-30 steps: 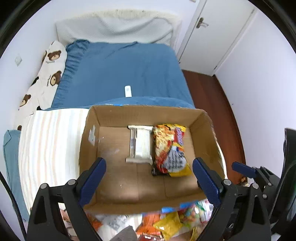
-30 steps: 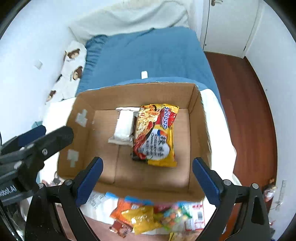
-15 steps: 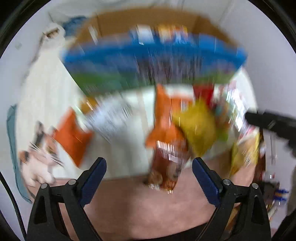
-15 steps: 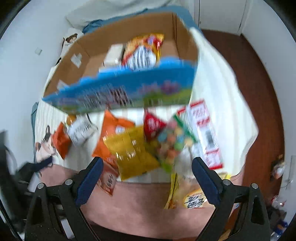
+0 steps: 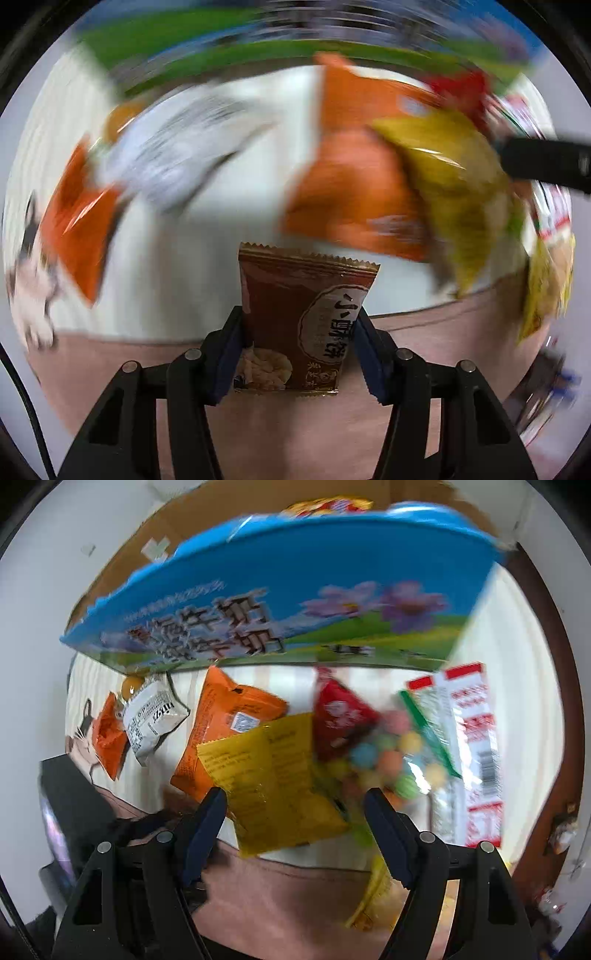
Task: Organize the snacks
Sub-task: 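Grasp the brown cookie packet with the left gripper while the right grasps the yellow chip bag, then carry both packets into the box and open both grippers to drop them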
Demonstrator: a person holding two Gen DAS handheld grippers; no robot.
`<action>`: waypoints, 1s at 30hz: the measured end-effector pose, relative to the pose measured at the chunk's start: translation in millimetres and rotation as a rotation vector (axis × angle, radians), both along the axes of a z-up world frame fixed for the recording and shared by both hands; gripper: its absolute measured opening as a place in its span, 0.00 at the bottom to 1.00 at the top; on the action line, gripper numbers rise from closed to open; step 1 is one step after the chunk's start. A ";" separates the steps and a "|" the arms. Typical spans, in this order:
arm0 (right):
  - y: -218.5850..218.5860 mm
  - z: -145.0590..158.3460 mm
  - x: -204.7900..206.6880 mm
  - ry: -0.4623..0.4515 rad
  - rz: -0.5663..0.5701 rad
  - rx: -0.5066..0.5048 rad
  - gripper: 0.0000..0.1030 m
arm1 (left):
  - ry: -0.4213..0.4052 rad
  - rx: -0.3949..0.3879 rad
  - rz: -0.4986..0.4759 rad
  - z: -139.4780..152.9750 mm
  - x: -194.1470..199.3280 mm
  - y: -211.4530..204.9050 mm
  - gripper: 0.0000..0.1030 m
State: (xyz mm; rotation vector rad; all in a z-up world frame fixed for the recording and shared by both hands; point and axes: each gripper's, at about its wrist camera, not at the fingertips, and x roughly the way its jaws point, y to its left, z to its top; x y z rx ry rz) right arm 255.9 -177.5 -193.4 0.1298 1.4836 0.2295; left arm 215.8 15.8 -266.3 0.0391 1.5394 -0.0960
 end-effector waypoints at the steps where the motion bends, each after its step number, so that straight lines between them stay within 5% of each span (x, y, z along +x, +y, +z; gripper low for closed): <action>1: 5.8 -3.0 1.7 0.008 0.009 -0.001 0.78 | 0.011 -0.007 0.053 -1.2 -0.7 13.7 0.52; 6: 26.4 -28.6 5.0 0.038 0.018 -0.038 0.69 | 0.065 -0.082 0.233 -11.8 3.4 58.8 0.52; 9: 28.9 -28.5 -5.0 0.032 -0.006 -0.057 0.58 | 0.081 -0.091 0.224 -12.4 8.4 63.1 0.53; 13: 30.5 -29.1 -33.6 0.089 -0.001 -0.086 0.55 | 0.099 -0.093 0.174 -19.2 11.5 61.4 0.62; 20: 19.3 -49.3 -68.6 0.180 -0.069 -0.025 0.60 | 0.100 -0.062 0.121 -25.4 2.5 45.9 0.65; 30: 27.7 -56.3 -81.9 0.136 -0.094 -0.072 0.69 | 0.075 -0.025 0.116 -18.6 2.5 13.3 0.62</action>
